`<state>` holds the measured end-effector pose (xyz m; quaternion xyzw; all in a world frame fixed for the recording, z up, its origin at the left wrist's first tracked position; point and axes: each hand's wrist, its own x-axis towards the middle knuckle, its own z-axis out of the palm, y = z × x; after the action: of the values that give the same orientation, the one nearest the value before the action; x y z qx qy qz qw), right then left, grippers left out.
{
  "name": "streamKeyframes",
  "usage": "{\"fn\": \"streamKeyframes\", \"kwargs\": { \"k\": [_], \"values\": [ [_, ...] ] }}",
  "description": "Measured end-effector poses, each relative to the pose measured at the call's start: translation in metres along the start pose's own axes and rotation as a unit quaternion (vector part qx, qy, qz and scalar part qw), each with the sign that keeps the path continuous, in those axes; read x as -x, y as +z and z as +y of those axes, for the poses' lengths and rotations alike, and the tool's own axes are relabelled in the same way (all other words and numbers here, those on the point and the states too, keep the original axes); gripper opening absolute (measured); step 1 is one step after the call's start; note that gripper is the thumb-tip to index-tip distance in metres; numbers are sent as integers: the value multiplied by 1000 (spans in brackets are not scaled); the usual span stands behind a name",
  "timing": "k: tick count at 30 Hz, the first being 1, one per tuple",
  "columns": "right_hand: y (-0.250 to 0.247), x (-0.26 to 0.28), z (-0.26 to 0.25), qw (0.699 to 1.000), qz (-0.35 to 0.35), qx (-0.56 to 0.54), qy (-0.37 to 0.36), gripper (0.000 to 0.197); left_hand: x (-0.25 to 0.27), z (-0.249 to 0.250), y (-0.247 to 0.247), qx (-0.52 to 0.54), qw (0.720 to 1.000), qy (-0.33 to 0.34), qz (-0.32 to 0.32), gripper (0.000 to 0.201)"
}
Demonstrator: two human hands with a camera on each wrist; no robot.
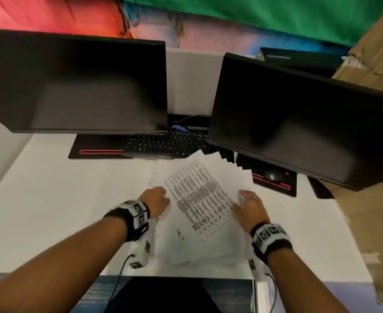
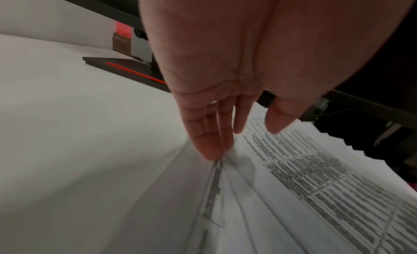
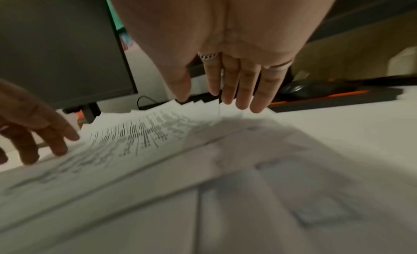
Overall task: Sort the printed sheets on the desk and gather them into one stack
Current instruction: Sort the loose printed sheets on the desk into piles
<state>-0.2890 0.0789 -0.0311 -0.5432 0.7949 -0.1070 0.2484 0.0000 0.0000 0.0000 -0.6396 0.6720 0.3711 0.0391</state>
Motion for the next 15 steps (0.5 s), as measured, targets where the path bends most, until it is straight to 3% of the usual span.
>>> {"fn": "streamKeyframes", "kwargs": {
  "k": [2,5,11,15],
  "values": [
    [5,-8,-13,998,-55,34,11,63,-5,12,8,43,997,-54,20,49],
    [9,-10,-30,995,-70,47,47,65,-9,22,19,172,978,-107,57,66],
    [14,-3,-41,983,-47,-82,155,68,-14,18,38,242,951,-172,93,75],
    [15,2,-43,970,-46,-165,172,72,-18,12,38,293,935,-182,85,79]
  ]
}}
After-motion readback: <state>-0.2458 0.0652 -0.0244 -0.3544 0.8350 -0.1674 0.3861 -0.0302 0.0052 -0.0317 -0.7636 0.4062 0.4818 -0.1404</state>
